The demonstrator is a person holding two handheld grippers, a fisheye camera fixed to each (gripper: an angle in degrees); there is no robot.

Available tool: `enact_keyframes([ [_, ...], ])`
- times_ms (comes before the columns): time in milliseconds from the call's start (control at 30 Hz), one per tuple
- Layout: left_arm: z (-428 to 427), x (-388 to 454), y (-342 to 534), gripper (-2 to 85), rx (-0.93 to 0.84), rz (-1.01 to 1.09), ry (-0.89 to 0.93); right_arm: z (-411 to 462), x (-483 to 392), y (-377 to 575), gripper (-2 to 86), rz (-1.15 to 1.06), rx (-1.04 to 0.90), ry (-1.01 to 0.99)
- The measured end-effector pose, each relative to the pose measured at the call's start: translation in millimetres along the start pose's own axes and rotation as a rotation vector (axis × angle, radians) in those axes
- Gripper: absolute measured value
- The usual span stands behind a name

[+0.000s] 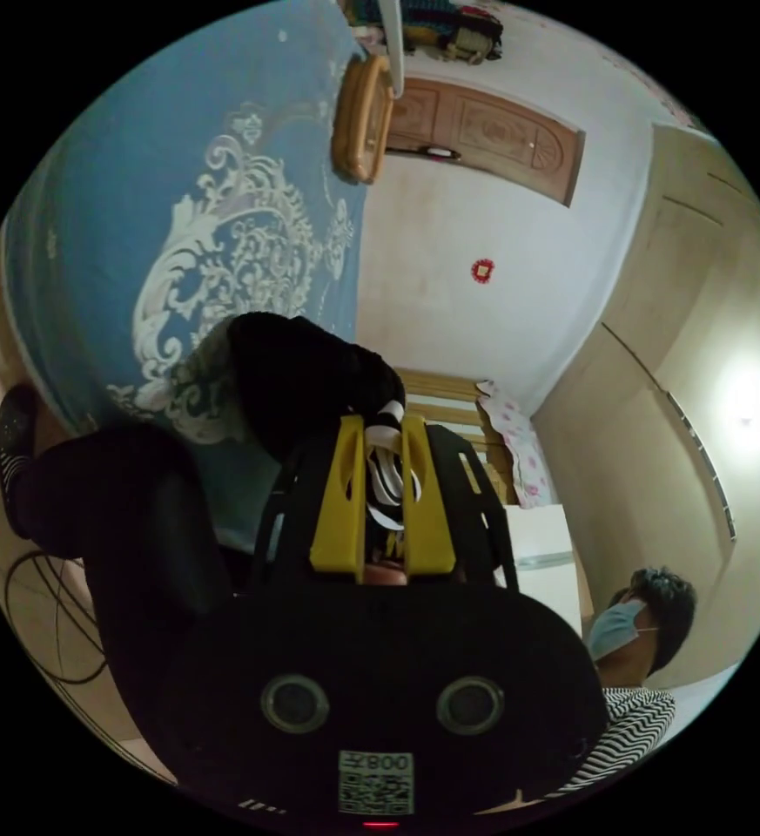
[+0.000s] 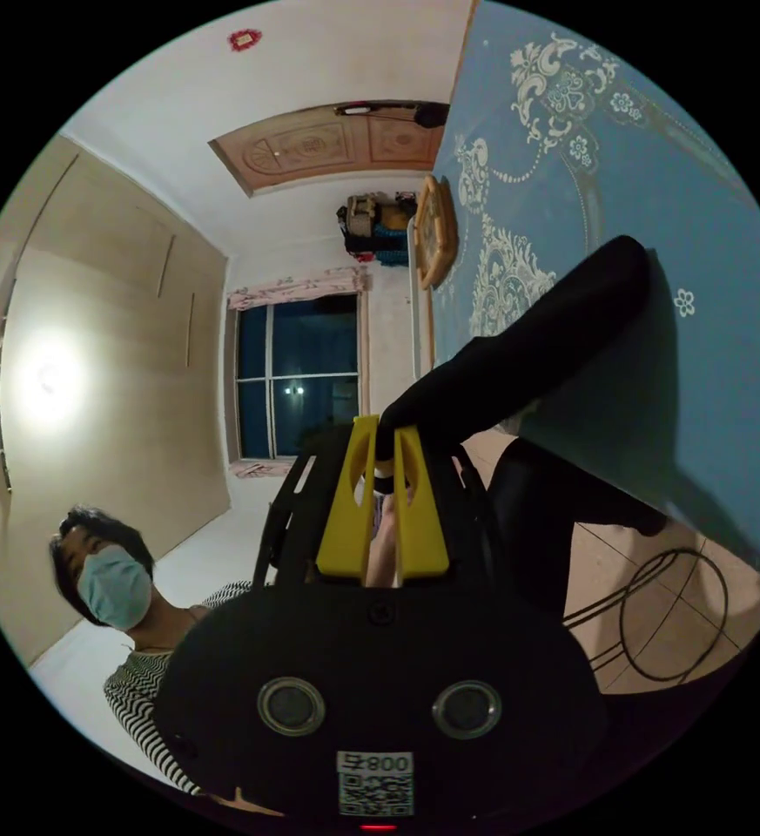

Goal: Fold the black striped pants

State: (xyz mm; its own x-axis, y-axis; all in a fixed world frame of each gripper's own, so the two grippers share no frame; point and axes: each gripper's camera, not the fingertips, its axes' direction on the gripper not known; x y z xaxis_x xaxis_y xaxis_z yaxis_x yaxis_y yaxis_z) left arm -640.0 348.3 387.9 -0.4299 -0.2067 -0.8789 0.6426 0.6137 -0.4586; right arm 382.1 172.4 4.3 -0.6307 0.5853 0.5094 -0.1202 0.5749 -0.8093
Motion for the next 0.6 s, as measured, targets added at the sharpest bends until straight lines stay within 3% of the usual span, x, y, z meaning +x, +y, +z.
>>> enact_keyframes([
  [267,182.4,24.6,53.2,7.2,-0.203,0.068,0.022,-118.8,-79.7,102.6,0.8,-0.112,0.133,-0.017],
  [600,559.2,78.5,148.3,7.2,-0.6,0.231,0.111,-356.7,-213.2,222.1,0.8,-0.33,0.484,0.032],
])
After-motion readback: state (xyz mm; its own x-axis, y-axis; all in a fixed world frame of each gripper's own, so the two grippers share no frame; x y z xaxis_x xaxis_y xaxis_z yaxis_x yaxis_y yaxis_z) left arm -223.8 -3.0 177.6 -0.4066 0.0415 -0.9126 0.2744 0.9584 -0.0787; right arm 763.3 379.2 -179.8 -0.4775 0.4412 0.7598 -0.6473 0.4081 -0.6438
